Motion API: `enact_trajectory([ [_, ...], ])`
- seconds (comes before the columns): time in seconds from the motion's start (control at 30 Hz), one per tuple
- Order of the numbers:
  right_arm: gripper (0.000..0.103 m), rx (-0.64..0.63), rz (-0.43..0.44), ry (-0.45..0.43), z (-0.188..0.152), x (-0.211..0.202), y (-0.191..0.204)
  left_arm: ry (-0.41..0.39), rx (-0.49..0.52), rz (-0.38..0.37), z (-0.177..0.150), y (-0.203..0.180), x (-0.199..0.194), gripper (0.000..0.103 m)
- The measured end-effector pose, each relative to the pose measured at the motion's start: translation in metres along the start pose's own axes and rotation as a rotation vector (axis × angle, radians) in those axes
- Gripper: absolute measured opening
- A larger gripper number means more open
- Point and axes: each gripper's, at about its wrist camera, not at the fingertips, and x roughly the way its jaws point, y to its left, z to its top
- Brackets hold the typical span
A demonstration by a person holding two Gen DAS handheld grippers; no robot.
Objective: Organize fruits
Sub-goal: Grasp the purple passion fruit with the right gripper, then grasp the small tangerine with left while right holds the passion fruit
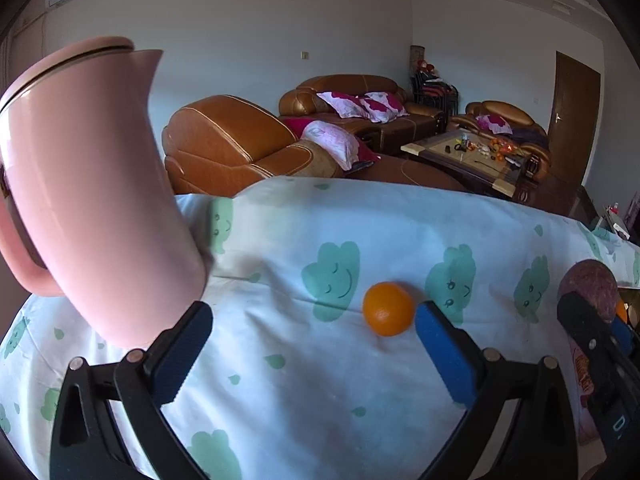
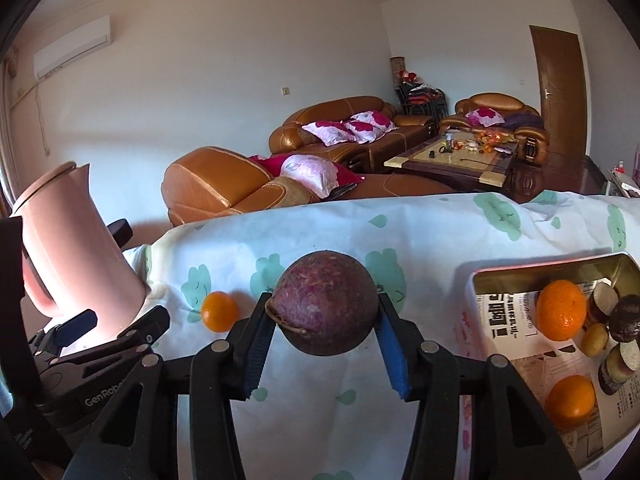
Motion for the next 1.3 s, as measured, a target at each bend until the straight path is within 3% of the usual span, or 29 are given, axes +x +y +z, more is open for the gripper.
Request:
enact_trajectory([
  [0.1,0.051,0.029,0.002,0.003,0.002,0.003,-0.005,0.032,0.035,-0.041,0.01,-0.017,0.016,0.09],
  [0.27,0.052,0.074,0.016,0.033,0.004,0.01,-0.015,0.118,0.081,-0.021,0.013,-0.034,0.051,0.072],
  [0.33,0.051,0.072,0.017,0.035,0.004,0.011,-0.015,0.188,0.091,-0.042,0.012,-0.036,0.063,0.058],
  [0.4,0.051,0.064,0.016,0.032,0.004,0.009,-0.013,0.201,0.078,-0.079,0.012,-0.036,0.066,0.042],
  [0.43,0.051,0.059,0.015,0.029,0.004,0.009,-0.012,0.195,0.076,-0.08,0.012,-0.036,0.064,0.039],
  [0.57,0.051,0.043,0.007,0.018,0.003,0.007,-0.011,0.137,0.07,-0.052,0.012,-0.033,0.051,0.039],
  [0.77,0.052,0.015,-0.008,-0.004,0.003,0.001,-0.004,-0.047,0.044,0.002,0.011,-0.022,0.012,0.039],
  [1.3,0.052,-0.07,-0.075,-0.08,-0.008,-0.031,0.009,-0.145,-0.017,0.017,-0.025,-0.007,-0.033,0.039],
])
